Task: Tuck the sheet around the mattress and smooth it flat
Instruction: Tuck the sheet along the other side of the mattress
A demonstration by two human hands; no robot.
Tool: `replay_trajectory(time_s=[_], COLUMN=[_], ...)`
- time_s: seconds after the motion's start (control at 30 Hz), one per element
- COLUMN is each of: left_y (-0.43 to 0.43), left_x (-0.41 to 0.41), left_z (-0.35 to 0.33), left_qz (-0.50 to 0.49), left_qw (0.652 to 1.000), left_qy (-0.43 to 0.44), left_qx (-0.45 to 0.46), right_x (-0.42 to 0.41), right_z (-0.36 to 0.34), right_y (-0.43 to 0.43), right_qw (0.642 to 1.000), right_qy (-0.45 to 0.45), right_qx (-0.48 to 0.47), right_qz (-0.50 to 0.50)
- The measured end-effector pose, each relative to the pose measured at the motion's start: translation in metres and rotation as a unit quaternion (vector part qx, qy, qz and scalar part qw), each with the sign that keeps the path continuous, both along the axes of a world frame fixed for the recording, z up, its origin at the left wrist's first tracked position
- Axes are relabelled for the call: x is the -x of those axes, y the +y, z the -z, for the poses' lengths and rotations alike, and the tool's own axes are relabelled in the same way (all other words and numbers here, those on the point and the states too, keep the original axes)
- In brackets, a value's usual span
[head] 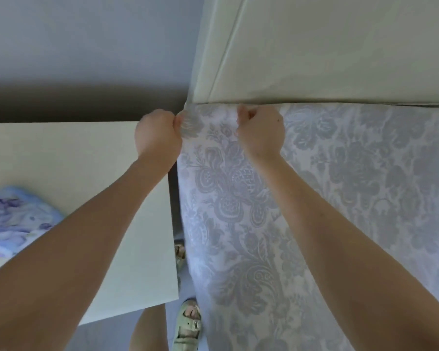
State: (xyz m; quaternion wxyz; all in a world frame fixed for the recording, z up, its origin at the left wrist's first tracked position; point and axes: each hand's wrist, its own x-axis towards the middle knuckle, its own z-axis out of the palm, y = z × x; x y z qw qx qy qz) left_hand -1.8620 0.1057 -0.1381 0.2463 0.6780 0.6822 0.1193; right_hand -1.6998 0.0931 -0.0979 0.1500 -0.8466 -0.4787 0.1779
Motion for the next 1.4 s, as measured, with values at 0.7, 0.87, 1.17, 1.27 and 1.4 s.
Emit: replay_trajectory(time_s=[0.7,0.87,1.17,1.27,1.4], left_y=[-0.003,0.01,-0.033,-0.027,-0.023], left_x=[-0.033,-0.032,-0.071,-0.083,-0.096], left_z=[0.042,0.05,0.021,0.03,0.039], left_qz=[-0.238,-0.334,-0.232,-0.315,-0.315], left_qw=[0.94,0.923,0.842,0.689,0.638], left_qy=[-0.234,-0.142,-0.449,-0.578,-0.589], left_qx=[0.073,0.128,0.189,0.302,0.382], right_x=[-0.073,-0.058,-0.063,-0.064,-0.06], right_z=[0.018,0.015,0.031,0.046,0.052], right_y=[0.003,0.011,-0.02,-0.01,-0.001], right_qw=[0.915,0.914,0.918,0.928,0.944], right_qy=[-0.3,-0.296,-0.123,-0.118,-0.078], right_qx=[0.016,-0.103,-0.121,-0.053,-0.059], right_qz=[-0.268,-0.257,-0.357,-0.35,-0.316])
